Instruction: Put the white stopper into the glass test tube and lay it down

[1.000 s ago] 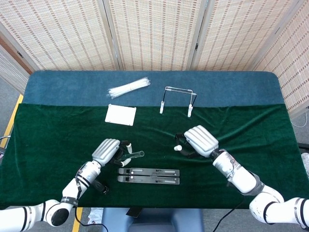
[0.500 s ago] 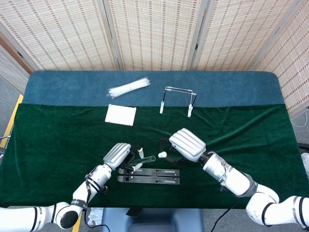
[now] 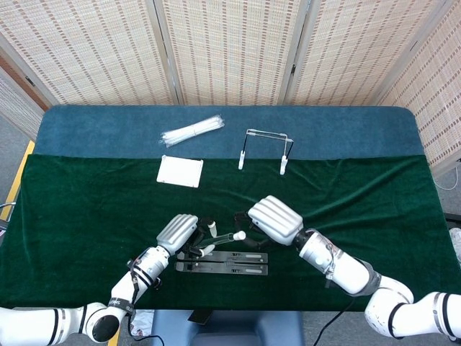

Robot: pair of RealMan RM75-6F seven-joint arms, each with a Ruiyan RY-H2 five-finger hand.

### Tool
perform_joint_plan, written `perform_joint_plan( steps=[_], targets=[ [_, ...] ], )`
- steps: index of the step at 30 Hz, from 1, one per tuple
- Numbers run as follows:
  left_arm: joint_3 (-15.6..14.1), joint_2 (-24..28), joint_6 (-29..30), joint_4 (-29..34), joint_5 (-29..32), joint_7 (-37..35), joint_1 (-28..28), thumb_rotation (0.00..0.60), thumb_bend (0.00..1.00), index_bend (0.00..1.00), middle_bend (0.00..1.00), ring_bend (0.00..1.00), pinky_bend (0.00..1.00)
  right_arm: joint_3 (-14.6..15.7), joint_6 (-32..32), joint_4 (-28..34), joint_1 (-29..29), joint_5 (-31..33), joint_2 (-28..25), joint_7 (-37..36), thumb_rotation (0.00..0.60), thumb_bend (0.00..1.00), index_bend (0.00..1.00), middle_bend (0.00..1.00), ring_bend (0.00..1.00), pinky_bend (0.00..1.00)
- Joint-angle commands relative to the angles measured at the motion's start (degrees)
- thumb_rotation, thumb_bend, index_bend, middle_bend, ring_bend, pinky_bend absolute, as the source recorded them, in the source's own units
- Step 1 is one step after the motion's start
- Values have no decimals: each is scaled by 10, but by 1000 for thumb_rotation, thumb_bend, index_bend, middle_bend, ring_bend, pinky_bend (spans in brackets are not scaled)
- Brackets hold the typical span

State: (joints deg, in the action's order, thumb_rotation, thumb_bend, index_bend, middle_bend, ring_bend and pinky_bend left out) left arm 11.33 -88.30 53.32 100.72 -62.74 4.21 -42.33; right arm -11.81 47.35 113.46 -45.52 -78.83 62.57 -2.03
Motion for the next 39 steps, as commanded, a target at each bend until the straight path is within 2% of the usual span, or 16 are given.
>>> perform_joint_plan(
  steps=[1, 39],
  targets=[
    [0, 0, 1, 0, 1, 1, -1, 600, 469, 675, 894, 803, 798, 0, 0, 0, -2, 2, 2, 3, 600, 624, 688, 1000, 1000, 1000],
    [-4, 2, 8, 12, 17, 21, -9, 600, 473, 677, 895, 803, 798, 9, -19, -10, -50, 73, 44, 98, 600, 637, 690, 1000, 1000, 1000]
  ],
)
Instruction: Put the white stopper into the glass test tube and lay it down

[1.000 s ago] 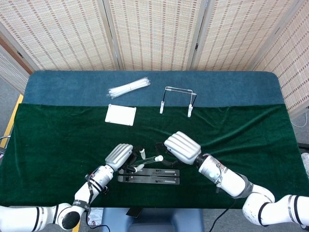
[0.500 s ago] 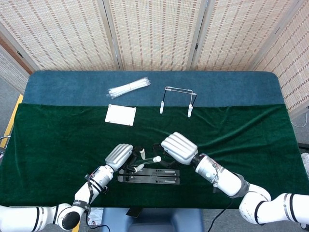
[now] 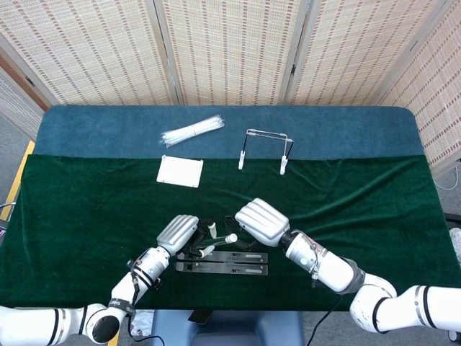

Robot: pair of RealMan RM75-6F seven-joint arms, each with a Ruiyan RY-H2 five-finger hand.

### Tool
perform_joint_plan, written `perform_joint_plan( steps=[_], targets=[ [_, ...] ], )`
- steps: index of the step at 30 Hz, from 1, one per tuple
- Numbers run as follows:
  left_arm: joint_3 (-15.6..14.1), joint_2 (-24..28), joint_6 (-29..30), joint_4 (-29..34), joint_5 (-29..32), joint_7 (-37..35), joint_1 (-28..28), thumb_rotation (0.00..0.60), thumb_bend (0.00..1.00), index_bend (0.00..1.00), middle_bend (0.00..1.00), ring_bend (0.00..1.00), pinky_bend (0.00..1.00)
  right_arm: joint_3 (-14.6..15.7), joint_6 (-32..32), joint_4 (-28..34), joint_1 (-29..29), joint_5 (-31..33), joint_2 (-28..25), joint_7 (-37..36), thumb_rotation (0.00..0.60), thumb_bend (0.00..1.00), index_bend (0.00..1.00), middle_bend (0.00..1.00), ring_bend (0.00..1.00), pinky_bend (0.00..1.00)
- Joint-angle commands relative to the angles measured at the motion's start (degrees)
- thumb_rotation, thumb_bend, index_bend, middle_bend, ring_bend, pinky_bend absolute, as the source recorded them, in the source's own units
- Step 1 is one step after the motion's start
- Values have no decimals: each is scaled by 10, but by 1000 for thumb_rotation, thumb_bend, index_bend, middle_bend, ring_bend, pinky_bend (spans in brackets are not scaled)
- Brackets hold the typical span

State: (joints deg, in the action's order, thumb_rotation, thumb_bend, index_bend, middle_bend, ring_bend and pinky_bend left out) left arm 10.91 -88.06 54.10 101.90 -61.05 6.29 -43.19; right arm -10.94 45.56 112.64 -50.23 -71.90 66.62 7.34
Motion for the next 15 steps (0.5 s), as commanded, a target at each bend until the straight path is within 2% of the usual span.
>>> perform_joint_plan(
  steps=[1, 6, 8, 10, 13, 15],
  targets=[
    [0, 0, 0, 0, 1, 0, 0, 600, 474, 677, 895, 803, 798, 1, -1, -2, -4, 6, 5, 6, 600, 637, 690, 1000, 1000, 1000],
    [-1, 1, 1, -2, 3, 1, 0, 600, 476, 677, 894, 803, 798, 2, 1, -3, -7, 12, 9, 12, 600, 637, 691, 1000, 1000, 1000],
    [-2, 1, 0, -3, 3, 0, 1, 600, 476, 677, 895, 802, 798, 2, 5, -5, -6, 10, 11, 12, 600, 637, 661, 1000, 1000, 1000],
    [-3, 0, 0, -5, 4, 0, 1, 600, 476, 677, 895, 803, 798, 4, 6, -6, -5, 9, 12, 10, 600, 637, 571, 1000, 1000, 1000],
    [-3, -2, -1, -7, 7, 2, -1, 600, 476, 677, 895, 802, 798, 5, 9, -8, -4, 9, 14, 9, 600, 637, 383, 1000, 1000, 1000],
    [-3, -4, -1, -9, 8, 5, -2, 600, 477, 677, 895, 803, 798, 6, 9, -8, -3, 9, 15, 5, 600, 595, 257, 1000, 1000, 1000]
  ],
)
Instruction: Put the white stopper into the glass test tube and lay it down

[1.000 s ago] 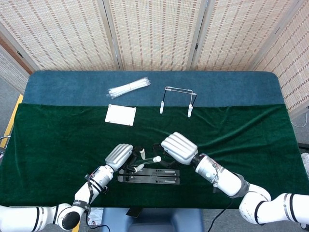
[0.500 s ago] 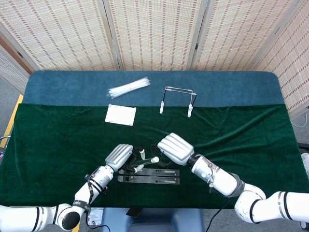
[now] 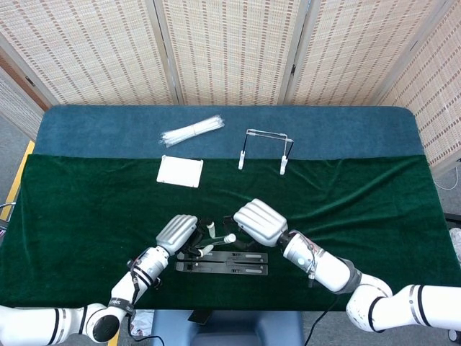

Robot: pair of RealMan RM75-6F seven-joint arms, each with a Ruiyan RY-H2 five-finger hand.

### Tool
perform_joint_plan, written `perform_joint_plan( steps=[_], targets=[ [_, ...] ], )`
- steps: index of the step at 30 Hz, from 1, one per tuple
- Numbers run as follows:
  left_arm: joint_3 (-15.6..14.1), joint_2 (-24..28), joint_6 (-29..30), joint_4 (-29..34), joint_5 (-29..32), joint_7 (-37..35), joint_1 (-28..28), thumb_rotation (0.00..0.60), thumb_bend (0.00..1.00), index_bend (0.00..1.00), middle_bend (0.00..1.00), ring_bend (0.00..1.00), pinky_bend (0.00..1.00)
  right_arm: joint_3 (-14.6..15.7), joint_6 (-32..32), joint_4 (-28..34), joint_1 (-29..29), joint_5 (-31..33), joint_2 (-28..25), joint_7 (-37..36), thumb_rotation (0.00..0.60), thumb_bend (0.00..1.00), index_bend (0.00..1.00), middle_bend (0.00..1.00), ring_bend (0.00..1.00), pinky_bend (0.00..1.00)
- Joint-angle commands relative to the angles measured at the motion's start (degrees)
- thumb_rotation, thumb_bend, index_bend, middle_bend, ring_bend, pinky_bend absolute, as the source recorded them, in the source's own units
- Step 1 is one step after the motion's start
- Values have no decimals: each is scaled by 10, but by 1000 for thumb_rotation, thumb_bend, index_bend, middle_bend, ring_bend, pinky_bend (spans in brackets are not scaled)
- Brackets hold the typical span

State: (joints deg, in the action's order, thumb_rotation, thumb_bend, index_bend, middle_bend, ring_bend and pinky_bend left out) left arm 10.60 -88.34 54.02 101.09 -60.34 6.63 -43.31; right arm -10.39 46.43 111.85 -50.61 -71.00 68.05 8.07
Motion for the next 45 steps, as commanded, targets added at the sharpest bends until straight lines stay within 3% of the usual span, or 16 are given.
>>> perform_joint_plan(
  steps=[1, 4, 8, 19, 26, 35, 38, 41, 45],
  targets=[
    [0, -1, 0, -2, 0, 4, -2, 600, 477, 677, 895, 803, 798, 1, 1, -1, 1, 0, 2, -3, 600, 566, 221, 1000, 1000, 1000],
    [-1, -2, 3, -3, 0, 11, -3, 600, 478, 677, 895, 803, 798, 1, 3, -1, 2, 1, 2, -6, 600, 450, 79, 1000, 1000, 1000],
    [-3, 1, 6, -6, 0, 19, -3, 600, 480, 677, 894, 802, 798, -1, 8, 1, 5, 0, -1, -12, 600, 436, 1, 1000, 1000, 1000],
    [-15, 24, 16, -59, 17, 58, 5, 600, 485, 677, 894, 802, 798, 9, 56, 10, 58, -26, -68, -55, 600, 436, 0, 1000, 1000, 1000],
    [-12, -13, 2, -134, 43, 61, -1, 600, 486, 678, 895, 803, 798, 31, 91, -13, 108, -42, -98, -91, 600, 436, 0, 1000, 1000, 1000],
    [-3, -64, -16, -218, 62, 66, -16, 600, 486, 676, 894, 802, 798, 48, 101, -52, 143, -33, -99, -119, 600, 436, 0, 1000, 1000, 1000],
    [2, -88, -18, -250, 69, 71, -21, 600, 483, 629, 894, 798, 798, 50, 96, -67, 151, -30, -95, -141, 600, 436, 0, 1000, 1000, 1000],
    [2, -98, -16, -263, 75, 84, -23, 600, 480, 516, 886, 760, 798, 50, 94, -77, 156, -30, -94, -152, 600, 436, 0, 1000, 1000, 1000],
    [2, -103, -11, -265, 79, 100, -22, 600, 452, 359, 720, 602, 788, 52, 94, -87, 166, -30, -91, -165, 600, 436, 0, 1000, 1000, 1000]
  ],
)
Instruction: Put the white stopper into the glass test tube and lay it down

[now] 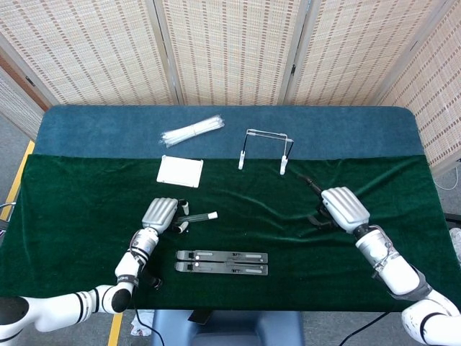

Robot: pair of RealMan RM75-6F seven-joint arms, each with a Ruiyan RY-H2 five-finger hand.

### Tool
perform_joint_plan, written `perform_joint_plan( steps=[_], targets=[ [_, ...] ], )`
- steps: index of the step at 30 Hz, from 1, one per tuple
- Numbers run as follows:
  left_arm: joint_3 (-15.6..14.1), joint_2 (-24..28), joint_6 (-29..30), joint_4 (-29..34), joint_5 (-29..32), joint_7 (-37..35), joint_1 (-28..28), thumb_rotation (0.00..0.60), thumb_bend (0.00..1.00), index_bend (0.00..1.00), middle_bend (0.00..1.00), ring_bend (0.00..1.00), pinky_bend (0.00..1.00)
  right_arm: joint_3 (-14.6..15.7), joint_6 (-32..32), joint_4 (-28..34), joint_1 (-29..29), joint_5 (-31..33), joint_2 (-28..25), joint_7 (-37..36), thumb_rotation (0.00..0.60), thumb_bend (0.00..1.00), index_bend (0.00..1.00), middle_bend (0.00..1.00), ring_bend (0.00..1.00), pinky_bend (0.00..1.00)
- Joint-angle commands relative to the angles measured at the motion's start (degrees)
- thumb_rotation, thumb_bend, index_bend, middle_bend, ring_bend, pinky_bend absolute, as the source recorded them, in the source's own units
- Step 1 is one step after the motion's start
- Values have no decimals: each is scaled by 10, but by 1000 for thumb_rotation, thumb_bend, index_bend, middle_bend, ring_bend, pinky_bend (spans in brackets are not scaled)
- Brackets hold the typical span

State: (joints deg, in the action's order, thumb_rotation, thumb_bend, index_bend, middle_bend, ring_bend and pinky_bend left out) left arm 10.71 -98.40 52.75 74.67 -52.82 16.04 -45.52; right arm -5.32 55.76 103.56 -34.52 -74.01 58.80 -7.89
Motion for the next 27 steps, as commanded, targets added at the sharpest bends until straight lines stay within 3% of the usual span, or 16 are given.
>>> perform_joint_plan(
  steps=[1, 5, 8, 10, 13, 16, 18, 20, 24, 27],
  targets=[
    [0, -2, 2, 1, 4, 9, 0, 600, 444, 318, 644, 533, 770, 1, 2, -6, 7, 0, 2, -9, 600, 436, 0, 1000, 1000, 1000],
    [1, 7, 17, 15, -7, 10, 8, 600, 433, 239, 431, 354, 645, 3, 12, -13, 22, -4, -1, -22, 600, 436, 0, 1000, 1000, 1000],
    [4, 25, 40, 35, -27, -5, 21, 600, 428, 202, 289, 206, 446, 6, 25, -17, 36, -7, -9, -27, 600, 436, 0, 1000, 1000, 1000],
    [4, 47, 59, 56, -43, -15, 35, 600, 426, 200, 248, 163, 345, 8, 42, -20, 50, -11, -16, -27, 600, 436, 0, 995, 1000, 1000],
    [2, 87, 92, 93, -63, -27, 60, 600, 426, 200, 235, 144, 274, 12, 77, -21, 75, -17, -28, -11, 600, 435, 0, 954, 1000, 992],
    [-3, 128, 133, 125, -83, -32, 89, 600, 426, 204, 233, 139, 243, 16, 120, -20, 104, -19, -36, 10, 600, 433, 17, 834, 992, 926],
    [-10, 155, 162, 148, -96, -34, 112, 600, 426, 213, 233, 136, 229, 19, 151, -23, 124, -22, -37, 27, 600, 432, 87, 735, 902, 857],
    [-16, 176, 188, 167, -108, -37, 132, 600, 427, 219, 233, 134, 216, 22, 177, -26, 142, -26, -36, 41, 600, 432, 157, 618, 751, 764],
    [-37, 220, 247, 209, -140, -43, 181, 600, 427, 231, 233, 134, 196, 40, 212, -35, 176, -59, -38, 29, 600, 433, 173, 341, 424, 496],
    [-57, 245, 286, 235, -162, -39, 217, 600, 427, 240, 233, 134, 177, 53, 233, -53, 198, -87, -37, -4, 600, 432, 173, 198, 267, 342]
  ],
)
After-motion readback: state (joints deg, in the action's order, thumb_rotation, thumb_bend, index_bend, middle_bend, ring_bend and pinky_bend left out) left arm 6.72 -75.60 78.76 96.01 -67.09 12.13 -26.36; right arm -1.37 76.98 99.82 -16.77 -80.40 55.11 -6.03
